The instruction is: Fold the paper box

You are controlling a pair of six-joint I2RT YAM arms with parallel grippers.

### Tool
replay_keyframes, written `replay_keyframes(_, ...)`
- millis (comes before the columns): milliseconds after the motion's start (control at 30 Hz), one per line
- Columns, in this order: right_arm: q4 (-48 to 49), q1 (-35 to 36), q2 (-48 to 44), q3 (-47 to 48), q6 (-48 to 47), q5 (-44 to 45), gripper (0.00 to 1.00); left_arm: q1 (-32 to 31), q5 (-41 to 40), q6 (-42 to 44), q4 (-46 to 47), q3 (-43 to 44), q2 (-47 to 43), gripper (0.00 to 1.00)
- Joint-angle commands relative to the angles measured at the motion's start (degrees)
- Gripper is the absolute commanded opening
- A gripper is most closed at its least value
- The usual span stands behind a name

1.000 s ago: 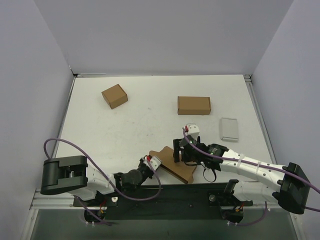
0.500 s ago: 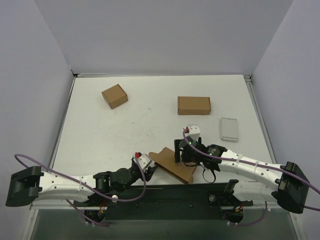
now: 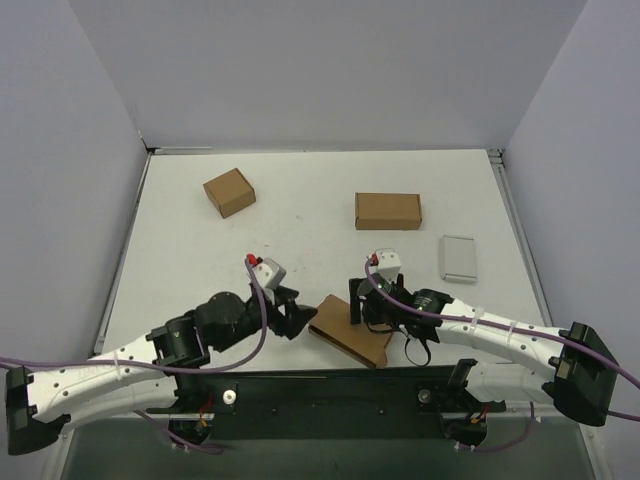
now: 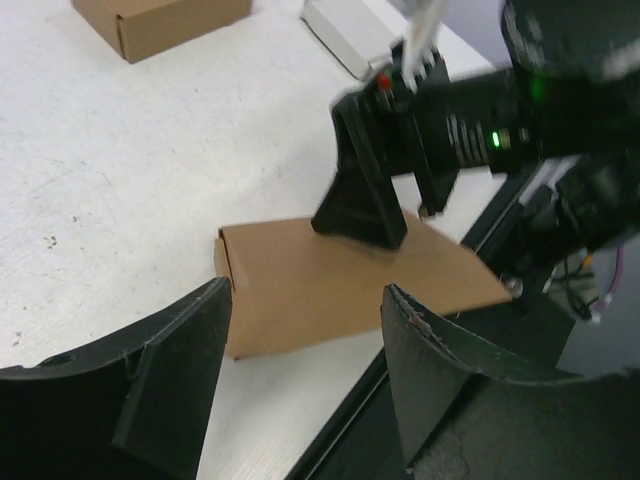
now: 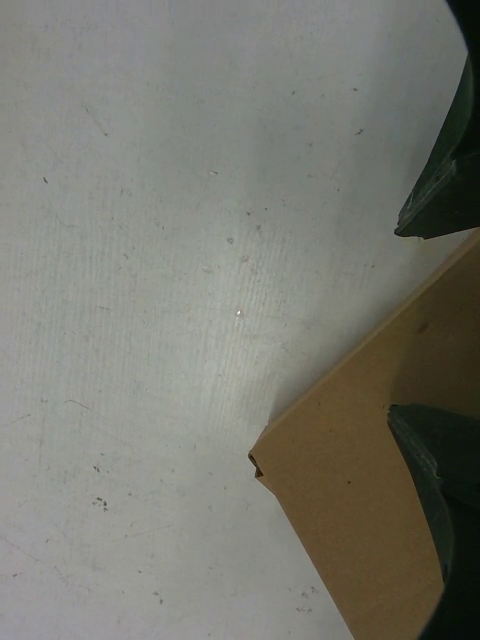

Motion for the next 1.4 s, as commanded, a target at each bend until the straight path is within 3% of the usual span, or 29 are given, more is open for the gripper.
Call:
replay_keyframes(0, -1.2, 0.3, 0.2, -0.5, 0.5, 3.3, 0.67, 10.5, 11.6, -9.1, -5.6, 9.2, 9.1, 0.73)
replay_keyframes(133, -1.7, 0.4, -0.2, -0.7, 0.7, 3.9, 0.68, 18.5, 21.8, -15.2, -4.9, 12.3, 16.9, 0.74)
replay_keyframes(367, -1.9, 0.7, 0.0, -0.7, 0.6, 4.1, 0.69, 21.0, 28.2, -16.9, -0.6, 12.5, 25.0, 0.75)
replay_keyframes(833, -2.1, 1.1, 0.6, -0.5, 0.7, 4.3, 0.69, 22.7, 27.0, -15.1, 3.5, 6.0, 31.0, 0.73)
replay_keyframes(1367, -1.9, 1.4, 1.5, -0.5, 0.9, 5.0, 0.69, 22.6, 28.7, -14.4, 6.3, 1.2, 34.2, 0.53)
